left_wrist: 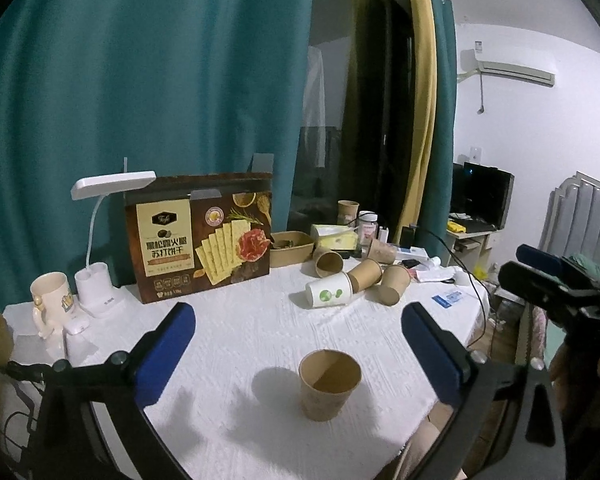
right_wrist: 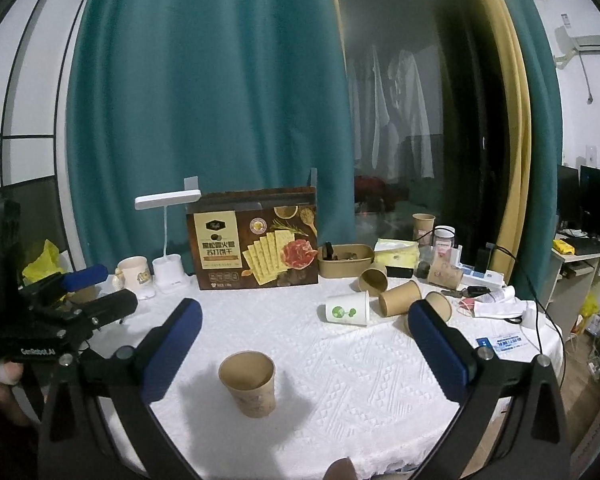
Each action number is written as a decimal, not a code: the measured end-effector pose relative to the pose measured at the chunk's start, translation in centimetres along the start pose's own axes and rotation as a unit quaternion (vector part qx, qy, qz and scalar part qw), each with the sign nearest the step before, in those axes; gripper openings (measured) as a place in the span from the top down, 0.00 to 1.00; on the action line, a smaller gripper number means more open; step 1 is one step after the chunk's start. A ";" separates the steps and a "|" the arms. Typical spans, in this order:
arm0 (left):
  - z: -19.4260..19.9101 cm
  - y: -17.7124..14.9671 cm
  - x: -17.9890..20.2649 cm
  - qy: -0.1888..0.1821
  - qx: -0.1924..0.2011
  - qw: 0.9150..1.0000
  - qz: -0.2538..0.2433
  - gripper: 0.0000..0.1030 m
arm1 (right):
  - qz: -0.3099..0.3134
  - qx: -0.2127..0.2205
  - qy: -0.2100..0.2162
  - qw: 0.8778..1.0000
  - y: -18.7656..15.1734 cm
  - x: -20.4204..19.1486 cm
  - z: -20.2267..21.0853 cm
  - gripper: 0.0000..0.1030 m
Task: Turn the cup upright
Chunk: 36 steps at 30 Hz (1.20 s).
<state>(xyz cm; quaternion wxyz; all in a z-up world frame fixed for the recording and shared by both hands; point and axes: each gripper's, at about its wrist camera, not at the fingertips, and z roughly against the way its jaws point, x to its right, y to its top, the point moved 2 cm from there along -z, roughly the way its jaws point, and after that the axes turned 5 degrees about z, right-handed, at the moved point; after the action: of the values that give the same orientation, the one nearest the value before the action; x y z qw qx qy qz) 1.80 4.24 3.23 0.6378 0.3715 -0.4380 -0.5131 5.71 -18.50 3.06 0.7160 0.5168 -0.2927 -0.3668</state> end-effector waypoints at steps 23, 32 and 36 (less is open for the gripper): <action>-0.3 -0.3 -0.7 -0.003 -0.012 1.000 0.021 0.00 | -0.009 -0.004 0.002 1.000 -0.3 0.4 -0.1 0.01; -0.2 -0.3 -0.8 -0.001 -0.012 1.000 0.023 0.00 | -0.009 -0.004 0.003 1.000 -0.4 0.5 -0.2 0.01; -0.2 -0.2 -0.8 -0.002 -0.013 1.000 0.021 0.00 | -0.008 -0.004 0.002 1.000 -0.3 0.5 -0.1 0.01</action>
<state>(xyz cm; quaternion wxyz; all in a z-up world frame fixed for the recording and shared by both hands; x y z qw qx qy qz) 1.81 5.00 2.81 0.6523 0.3527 -0.4407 -0.5058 6.00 -18.87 2.71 0.7157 0.5172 -0.2854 -0.3726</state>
